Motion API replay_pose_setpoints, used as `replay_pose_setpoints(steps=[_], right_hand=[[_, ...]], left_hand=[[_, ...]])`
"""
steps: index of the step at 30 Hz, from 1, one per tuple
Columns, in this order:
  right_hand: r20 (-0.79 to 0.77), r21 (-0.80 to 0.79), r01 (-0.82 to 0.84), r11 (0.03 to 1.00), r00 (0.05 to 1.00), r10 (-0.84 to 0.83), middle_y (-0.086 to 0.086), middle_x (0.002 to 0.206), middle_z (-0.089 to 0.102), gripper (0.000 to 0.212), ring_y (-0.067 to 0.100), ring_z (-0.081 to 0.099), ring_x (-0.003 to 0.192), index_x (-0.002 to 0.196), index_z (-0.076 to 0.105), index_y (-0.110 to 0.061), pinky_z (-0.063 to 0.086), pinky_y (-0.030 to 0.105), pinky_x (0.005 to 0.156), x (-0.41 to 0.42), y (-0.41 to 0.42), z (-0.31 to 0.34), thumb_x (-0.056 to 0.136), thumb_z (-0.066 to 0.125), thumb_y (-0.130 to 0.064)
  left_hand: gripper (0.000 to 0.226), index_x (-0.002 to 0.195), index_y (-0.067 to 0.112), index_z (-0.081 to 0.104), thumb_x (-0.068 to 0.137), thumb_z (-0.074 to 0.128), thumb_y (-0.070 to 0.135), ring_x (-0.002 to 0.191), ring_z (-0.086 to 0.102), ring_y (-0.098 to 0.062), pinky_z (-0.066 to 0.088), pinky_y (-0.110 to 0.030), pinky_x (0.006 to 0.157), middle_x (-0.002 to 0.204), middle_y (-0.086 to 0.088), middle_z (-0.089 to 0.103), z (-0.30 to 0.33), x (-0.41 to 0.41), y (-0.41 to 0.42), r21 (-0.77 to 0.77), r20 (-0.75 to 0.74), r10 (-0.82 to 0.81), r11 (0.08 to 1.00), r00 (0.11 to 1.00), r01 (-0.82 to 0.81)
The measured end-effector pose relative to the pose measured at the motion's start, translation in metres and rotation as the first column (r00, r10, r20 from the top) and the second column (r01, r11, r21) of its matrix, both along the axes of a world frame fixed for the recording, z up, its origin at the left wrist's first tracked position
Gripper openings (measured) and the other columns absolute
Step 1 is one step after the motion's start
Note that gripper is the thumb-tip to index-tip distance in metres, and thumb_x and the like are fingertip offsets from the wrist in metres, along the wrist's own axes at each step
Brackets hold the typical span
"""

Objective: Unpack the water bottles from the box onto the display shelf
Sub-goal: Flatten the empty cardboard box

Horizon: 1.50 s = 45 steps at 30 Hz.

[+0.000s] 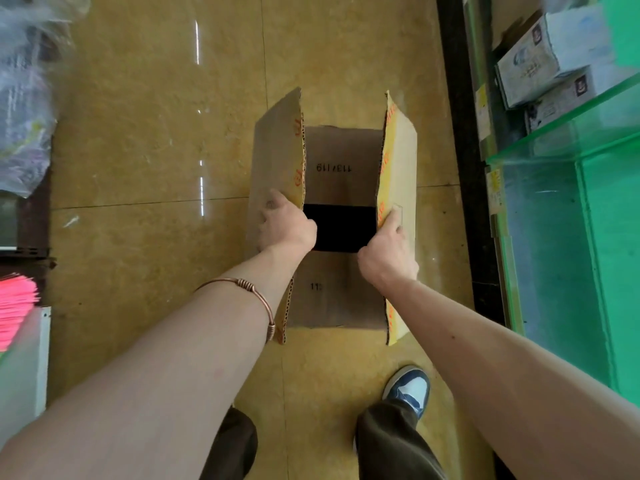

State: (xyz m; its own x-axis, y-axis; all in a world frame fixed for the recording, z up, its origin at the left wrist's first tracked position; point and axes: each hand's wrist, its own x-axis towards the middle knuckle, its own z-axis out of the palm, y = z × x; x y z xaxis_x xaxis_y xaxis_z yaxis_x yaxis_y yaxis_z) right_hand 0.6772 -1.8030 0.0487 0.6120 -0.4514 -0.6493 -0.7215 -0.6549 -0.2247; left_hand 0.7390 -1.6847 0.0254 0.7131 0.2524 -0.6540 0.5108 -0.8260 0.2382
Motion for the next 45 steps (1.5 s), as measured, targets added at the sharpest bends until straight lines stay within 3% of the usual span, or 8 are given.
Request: replay_pose_setpoints(steps=[4, 7, 9, 18, 28, 33, 39, 45], right_hand=[[-0.033, -0.012, 0.112, 0.994, 0.993, -0.112, 0.018, 0.122, 0.053, 0.032, 0.04, 0.052, 0.11, 0.127, 0.041, -0.011, 0.039, 0.04, 0.08, 0.006, -0.019, 0.015, 0.1, 0.032, -0.026], [-0.043, -0.06, 0.068, 0.996, 0.997, -0.07, 0.017, 0.116, 0.056, 0.027, 0.035, 0.056, 0.103, 0.117, 0.052, -0.005, 0.047, 0.041, 0.082, 0.007, -0.028, 0.028, 0.095, 0.04, -0.013], [-0.029, -0.066, 0.041, 0.997, 0.999, -0.043, 0.015, 0.11, 0.058, 0.025, 0.03, 0.053, 0.09, 0.112, 0.056, -0.003, 0.045, 0.037, 0.075, 0.005, -0.033, 0.042, 0.093, 0.042, -0.008], [0.141, -0.038, -0.092, 0.995, 0.985, 0.096, 0.008, 0.091, 0.05, 0.023, 0.026, 0.048, 0.08, 0.105, 0.059, -0.003, 0.038, 0.033, 0.069, -0.001, -0.023, 0.16, 0.096, 0.039, -0.009], [0.229, 0.002, -0.062, 0.998, 0.972, 0.06, 0.013, 0.09, 0.057, 0.019, 0.029, 0.057, 0.079, 0.092, 0.056, -0.002, 0.047, 0.037, 0.067, -0.022, -0.011, 0.336, 0.097, 0.043, -0.014], [0.28, 0.061, -0.136, 0.989, 0.953, 0.114, 0.018, 0.094, 0.06, 0.018, 0.033, 0.061, 0.081, 0.088, 0.054, -0.001, 0.054, 0.042, 0.071, -0.021, -0.002, 0.415, 0.094, 0.046, -0.015], [0.346, 0.079, -0.386, 0.919, 0.875, 0.338, 0.018, 0.092, 0.059, 0.017, 0.033, 0.06, 0.079, 0.081, 0.052, -0.002, 0.045, 0.031, 0.057, -0.006, 0.019, 0.494, 0.093, 0.043, -0.011], [0.365, 0.011, -0.662, 0.749, 0.7, 0.614, 0.012, 0.079, 0.053, 0.019, 0.022, 0.046, 0.058, 0.074, 0.049, -0.003, 0.035, 0.024, 0.045, 0.011, 0.077, 0.551, 0.09, 0.041, -0.01]], left_hand=[[0.029, 0.111, 0.005, 0.058, 0.099, 0.043, 0.026, 0.104, 0.059, -0.033, 0.042, -0.034, 0.075, 0.112, -0.014, 0.061, 0.021, 0.01, 0.018, 0.153, -0.012, -0.159, 0.975, 0.987, 0.159], [0.021, 0.108, 0.002, 0.06, 0.096, 0.044, 0.009, 0.093, 0.059, -0.03, 0.043, -0.033, 0.071, 0.1, -0.012, 0.059, 0.036, 0.016, 0.032, 0.176, -0.055, -0.204, 0.962, 0.977, 0.211], [0.025, 0.113, -0.001, 0.058, 0.098, 0.042, 0.011, 0.098, 0.058, -0.032, 0.043, -0.033, 0.075, 0.109, -0.015, 0.06, 0.048, 0.014, 0.045, 0.142, -0.07, -0.181, 0.972, 0.981, 0.189], [0.032, 0.12, -0.006, 0.053, 0.102, 0.036, 0.014, 0.111, 0.052, -0.035, 0.035, -0.031, 0.08, 0.126, -0.021, 0.054, 0.168, -0.018, 0.097, 0.082, -0.042, -0.122, 0.989, 0.992, 0.125], [0.039, 0.123, -0.01, 0.049, 0.103, 0.034, 0.02, 0.095, 0.045, -0.028, 0.033, -0.031, 0.077, 0.101, -0.019, 0.046, 0.373, -0.019, 0.142, 0.065, 0.025, -0.245, 0.968, 0.969, 0.243], [0.042, 0.129, -0.01, 0.045, 0.103, 0.036, 0.021, 0.124, 0.045, -0.037, 0.037, -0.036, 0.098, 0.129, -0.025, 0.05, 0.457, -0.03, 0.166, 0.061, 0.062, -0.223, 0.974, 0.973, 0.219], [0.04, 0.132, -0.002, 0.048, 0.099, 0.041, 0.019, 0.12, 0.05, -0.035, 0.041, -0.034, 0.095, 0.133, -0.022, 0.052, 0.522, -0.07, 0.204, 0.089, 0.15, -0.063, 0.995, 0.987, 0.05], [0.02, 0.102, -0.004, 0.054, 0.098, 0.04, 0.011, 0.091, 0.05, -0.027, 0.036, -0.027, 0.061, 0.101, -0.021, 0.052, 0.568, -0.144, 0.249, 0.068, 0.243, 0.184, 0.976, 0.952, -0.206]])
